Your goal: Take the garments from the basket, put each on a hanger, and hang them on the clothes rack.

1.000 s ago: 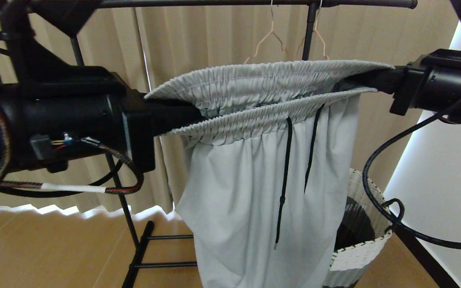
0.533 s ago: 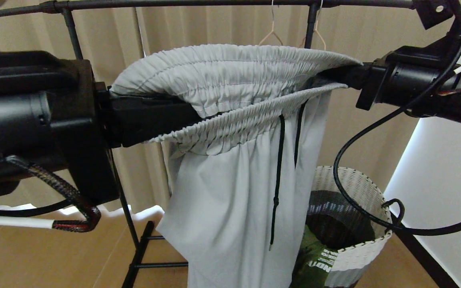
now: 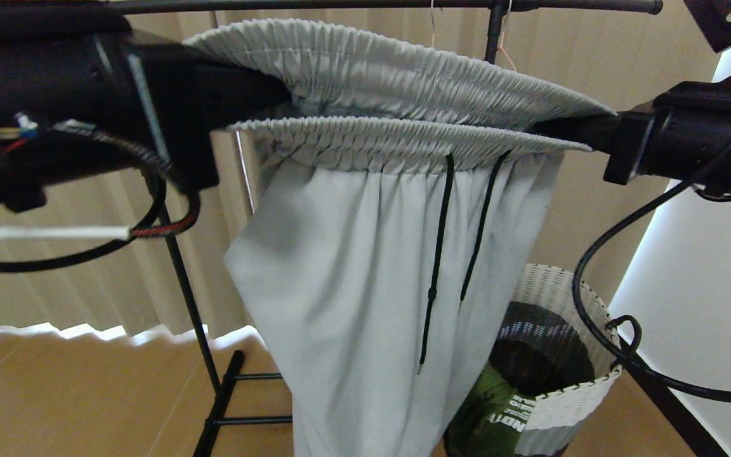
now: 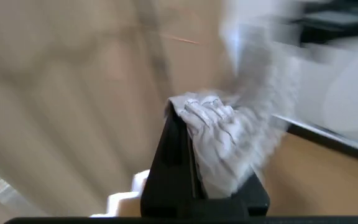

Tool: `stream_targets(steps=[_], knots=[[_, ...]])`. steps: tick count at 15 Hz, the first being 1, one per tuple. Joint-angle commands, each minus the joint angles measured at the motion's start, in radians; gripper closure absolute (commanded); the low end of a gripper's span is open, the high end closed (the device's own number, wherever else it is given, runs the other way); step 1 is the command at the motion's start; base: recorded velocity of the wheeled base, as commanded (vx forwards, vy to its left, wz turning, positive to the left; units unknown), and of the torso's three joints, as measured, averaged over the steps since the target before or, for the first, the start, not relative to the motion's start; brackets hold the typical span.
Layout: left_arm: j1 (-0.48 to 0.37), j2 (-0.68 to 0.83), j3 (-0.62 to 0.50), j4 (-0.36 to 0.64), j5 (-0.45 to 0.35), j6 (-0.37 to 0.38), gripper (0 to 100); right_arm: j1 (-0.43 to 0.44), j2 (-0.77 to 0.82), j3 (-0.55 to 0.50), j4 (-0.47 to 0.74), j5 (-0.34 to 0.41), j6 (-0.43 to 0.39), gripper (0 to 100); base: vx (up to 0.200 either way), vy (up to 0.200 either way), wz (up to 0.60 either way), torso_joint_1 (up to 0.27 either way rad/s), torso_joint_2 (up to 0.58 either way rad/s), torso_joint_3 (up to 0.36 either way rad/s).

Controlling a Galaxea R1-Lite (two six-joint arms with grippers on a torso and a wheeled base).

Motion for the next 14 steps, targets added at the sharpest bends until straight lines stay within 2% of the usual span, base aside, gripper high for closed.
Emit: stream_targets(steps=[1,2,3,4,11,14], knots=[[0.016,0.167,-0.145,-0.003,0.142,-0.007,100,-0.018,-0.094,-0.009,0.075,-0.003,0.001,100,0.0,0.0,0.0,0.0,0.0,0.0],[0.017,0.199,-0.17,-0.003,0.18,-0.01,100,-0.018,-0.114,0.016,0.098,-0.004,0.001,100,0.0,0.0,0.0,0.0,0.0,0.0],[0.036,0.232,-0.171,-0.003,0.195,-0.012,100,-0.018,-0.134,0.077,0.093,-0.007,0.001,100,0.0,0.0,0.0,0.0,0.0,0.0],[0.039,0.24,-0.167,-0.003,0.197,-0.012,100,-0.018,-0.143,0.095,0.091,-0.01,0.001,100,0.0,0.0,0.0,0.0,0.0,0.0],[0.034,0.222,-0.107,0.01,0.2,-0.001,100,-0.016,-0.172,0.117,0.087,-0.023,-0.001,100,0.0,0.0,0.0,0.0,0.0,0.0],[0.032,0.185,-0.122,0.175,0.198,-0.002,100,-0.015,-0.173,0.117,0.085,-0.023,-0.001,100,0.0,0.0,0.0,0.0,0.0,0.0]])
